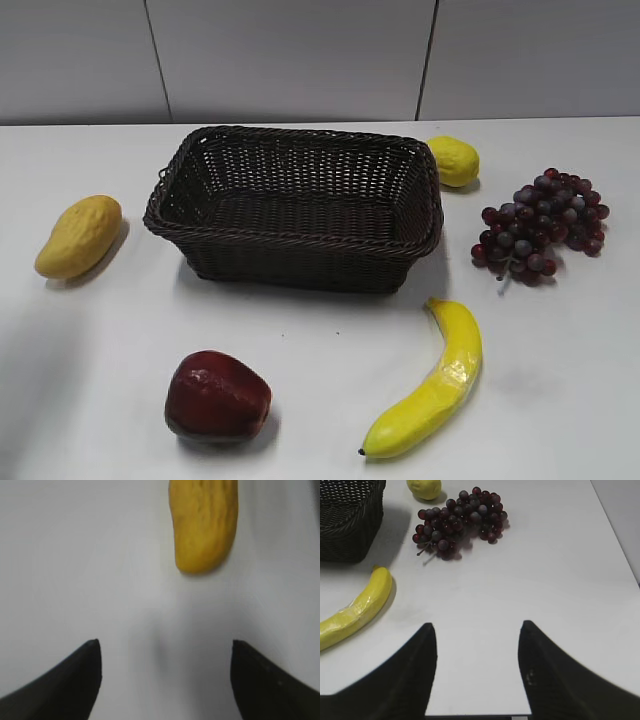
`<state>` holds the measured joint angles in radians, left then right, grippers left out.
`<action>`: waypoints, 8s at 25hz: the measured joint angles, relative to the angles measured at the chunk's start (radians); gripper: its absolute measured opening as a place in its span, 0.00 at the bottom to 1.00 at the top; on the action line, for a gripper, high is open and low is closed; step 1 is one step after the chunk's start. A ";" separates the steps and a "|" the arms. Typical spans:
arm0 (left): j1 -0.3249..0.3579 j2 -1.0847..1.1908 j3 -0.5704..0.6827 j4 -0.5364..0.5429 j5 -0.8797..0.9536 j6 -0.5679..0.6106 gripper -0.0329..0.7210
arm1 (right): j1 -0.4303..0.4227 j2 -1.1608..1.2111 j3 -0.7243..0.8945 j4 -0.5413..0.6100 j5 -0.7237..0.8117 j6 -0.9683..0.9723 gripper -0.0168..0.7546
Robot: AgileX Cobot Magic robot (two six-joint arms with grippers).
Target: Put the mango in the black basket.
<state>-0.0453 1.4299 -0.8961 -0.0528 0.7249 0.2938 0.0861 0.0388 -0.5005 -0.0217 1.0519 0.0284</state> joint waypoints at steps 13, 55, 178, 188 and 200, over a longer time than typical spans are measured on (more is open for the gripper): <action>-0.123 0.387 -0.310 -0.001 0.079 0.023 0.86 | 0.000 0.000 0.000 0.000 0.000 0.000 0.55; -0.127 0.556 -0.720 0.035 0.315 -0.042 0.73 | 0.000 0.000 0.000 0.000 0.000 0.000 0.55; 0.083 0.159 -0.424 0.000 0.490 -0.122 0.80 | 0.000 0.000 0.002 0.000 0.000 0.001 0.55; 0.083 -0.088 -0.088 0.001 0.429 -0.121 0.80 | 0.000 0.000 0.002 0.000 0.000 0.001 0.55; 0.083 -0.455 0.164 -0.027 0.391 -0.121 0.80 | 0.000 0.000 0.002 0.000 0.000 0.000 0.55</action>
<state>0.0375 0.9752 -0.7322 -0.0799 1.1159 0.1728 0.0861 0.0388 -0.4981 -0.0217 1.0519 0.0281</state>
